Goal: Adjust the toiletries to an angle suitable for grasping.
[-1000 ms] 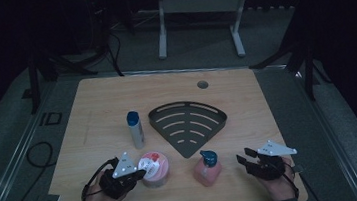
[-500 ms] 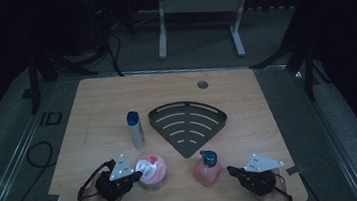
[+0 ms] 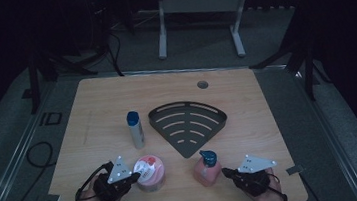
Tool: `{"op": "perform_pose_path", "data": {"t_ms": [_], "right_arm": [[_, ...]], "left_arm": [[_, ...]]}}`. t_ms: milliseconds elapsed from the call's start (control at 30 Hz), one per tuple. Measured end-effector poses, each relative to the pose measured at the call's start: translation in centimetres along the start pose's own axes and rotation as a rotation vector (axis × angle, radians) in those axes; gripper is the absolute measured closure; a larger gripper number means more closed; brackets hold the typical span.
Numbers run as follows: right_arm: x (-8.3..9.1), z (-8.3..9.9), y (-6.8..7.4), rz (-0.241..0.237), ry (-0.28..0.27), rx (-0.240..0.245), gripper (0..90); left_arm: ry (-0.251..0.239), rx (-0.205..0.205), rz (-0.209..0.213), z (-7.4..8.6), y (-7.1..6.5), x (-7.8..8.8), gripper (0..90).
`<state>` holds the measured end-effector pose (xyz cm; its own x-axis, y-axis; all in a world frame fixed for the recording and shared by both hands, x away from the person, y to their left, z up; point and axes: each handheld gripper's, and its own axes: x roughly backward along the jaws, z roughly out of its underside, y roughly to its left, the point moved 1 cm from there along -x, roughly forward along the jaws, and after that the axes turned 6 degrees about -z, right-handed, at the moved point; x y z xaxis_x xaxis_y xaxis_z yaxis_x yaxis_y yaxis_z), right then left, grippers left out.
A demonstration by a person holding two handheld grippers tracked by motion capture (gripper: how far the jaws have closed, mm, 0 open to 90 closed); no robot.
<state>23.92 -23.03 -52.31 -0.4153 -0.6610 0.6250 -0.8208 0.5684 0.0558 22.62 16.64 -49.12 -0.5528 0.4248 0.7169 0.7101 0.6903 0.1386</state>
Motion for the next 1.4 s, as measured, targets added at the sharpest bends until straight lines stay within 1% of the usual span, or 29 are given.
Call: {"op": "perform_pose_path", "data": {"t_ms": [200, 400, 600, 667, 733, 867, 900, 933, 967, 1033, 1200, 1300, 1400], "right_arm": [[-0.9, -0.7, 0.4, -0.016, 0.010, 0.017, 90.0], [-2.3, -1.8, 1.0, -0.041, 0.011, 0.040, 90.0], [-3.7, -2.8, 1.4, -0.066, 0.006, 0.046, 90.0], [-3.9, -2.9, 1.5, -0.066, 0.006, 0.047, 90.0], [-4.6, -3.4, 1.8, -0.072, 0.008, 0.062, 90.0], [-4.8, -3.7, 2.1, -0.067, 0.014, 0.071, 90.0], [-4.8, -3.7, 2.3, -0.071, 0.012, 0.074, 90.0], [-4.7, -3.7, 3.0, -0.088, 0.001, 0.083, 90.0], [-4.8, -3.7, 3.3, -0.094, 0.005, 0.089, 90.0], [-5.2, -3.7, 3.6, -0.092, 0.013, 0.097, 90.0], [-6.0, -4.0, 3.4, -0.100, 0.011, 0.089, 90.0], [-6.4, -4.4, 3.3, -0.097, 0.015, 0.097, 90.0], [-7.3, -5.0, 3.2, -0.107, 0.014, 0.110, 90.0]], "left_arm": [[0.001, 0.000, 0.001, 0.0, 0.0, 0.0, 89.9], [0.005, -0.001, -0.004, 0.2, 0.0, 0.2, 90.0], [0.007, -0.004, -0.010, 0.4, 0.0, 0.4, 90.0], [0.007, -0.003, -0.011, 0.4, 0.0, 0.4, 90.0], [0.009, -0.002, -0.011, 0.4, 0.0, 0.5, 90.0], [0.009, -0.002, -0.016, 0.5, -0.1, 0.5, 90.0], [0.009, -0.002, -0.016, 0.5, -0.1, 0.5, 90.0], [0.009, -0.003, -0.018, 0.6, -0.1, 0.7, 89.9], [0.010, -0.003, -0.018, 0.6, 0.0, 0.7, 90.0], [0.010, -0.004, -0.019, 0.6, -0.1, 0.7, 90.0], [0.010, -0.004, -0.019, 0.6, -0.1, 0.7, 90.0], [0.010, -0.004, -0.017, 0.6, 0.0, 0.7, 89.9], [0.010, -0.004, -0.018, 0.6, -0.1, 0.7, 89.9]]}}
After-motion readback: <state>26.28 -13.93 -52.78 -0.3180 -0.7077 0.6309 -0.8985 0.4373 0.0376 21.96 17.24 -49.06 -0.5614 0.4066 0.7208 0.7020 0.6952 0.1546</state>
